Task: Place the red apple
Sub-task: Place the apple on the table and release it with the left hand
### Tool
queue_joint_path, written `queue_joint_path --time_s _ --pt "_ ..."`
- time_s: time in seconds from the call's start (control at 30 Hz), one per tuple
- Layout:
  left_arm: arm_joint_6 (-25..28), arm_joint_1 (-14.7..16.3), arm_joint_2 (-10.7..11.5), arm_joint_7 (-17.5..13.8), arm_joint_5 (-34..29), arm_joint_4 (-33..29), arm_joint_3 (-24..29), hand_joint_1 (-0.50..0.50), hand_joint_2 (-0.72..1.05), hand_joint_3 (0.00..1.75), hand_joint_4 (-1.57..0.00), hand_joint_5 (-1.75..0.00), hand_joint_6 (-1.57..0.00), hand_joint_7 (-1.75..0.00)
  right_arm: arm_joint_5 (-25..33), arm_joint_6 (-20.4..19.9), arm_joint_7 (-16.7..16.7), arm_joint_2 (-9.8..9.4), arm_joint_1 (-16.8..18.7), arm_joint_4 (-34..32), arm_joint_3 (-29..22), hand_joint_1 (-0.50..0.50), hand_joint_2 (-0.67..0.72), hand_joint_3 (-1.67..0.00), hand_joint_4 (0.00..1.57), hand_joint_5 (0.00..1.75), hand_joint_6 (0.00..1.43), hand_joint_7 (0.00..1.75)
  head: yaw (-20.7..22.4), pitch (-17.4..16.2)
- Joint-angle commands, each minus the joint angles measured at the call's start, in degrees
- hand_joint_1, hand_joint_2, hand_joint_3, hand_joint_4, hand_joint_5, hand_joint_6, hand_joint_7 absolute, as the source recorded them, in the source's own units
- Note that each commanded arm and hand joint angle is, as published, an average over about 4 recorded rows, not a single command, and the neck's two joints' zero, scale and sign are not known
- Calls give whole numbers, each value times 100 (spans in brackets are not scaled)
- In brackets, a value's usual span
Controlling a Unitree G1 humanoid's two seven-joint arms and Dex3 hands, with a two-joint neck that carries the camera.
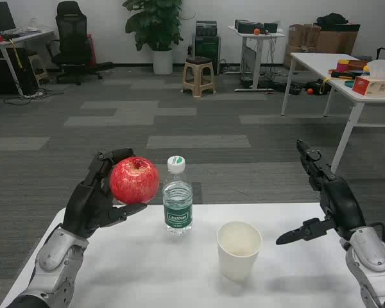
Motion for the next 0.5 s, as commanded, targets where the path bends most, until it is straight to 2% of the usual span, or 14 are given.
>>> queue_joint_path --time_s 0.03,0.23,0.37,0.5 --pt "-75 115 62 91 -47 -198 -33 -30 105 0 -7 -48 -47 -133 27 -61 -33 71 -25 -198 -115 -50 -10 0 0 0 0 7 -29 85" --pt "-81 124 62 91 -47 -200 -55 -30 105 0 -7 -51 -47 -133 27 -61 -33 71 7 -235 -123 -50 -10 0 0 0 0 7 -30 46" --pt "-77 120 62 91 -47 -204 -60 -30 105 0 -7 -46 -47 -136 27 -61 -33 71 38 -257 -141 -47 -10 0 0 0 0 7 -33 55" --pt "-77 124 62 91 -47 -204 -60 -30 105 0 -7 -51 -47 -134 27 -61 -33 71 43 -265 -150 -47 -10 0 0 0 0 7 -32 60"
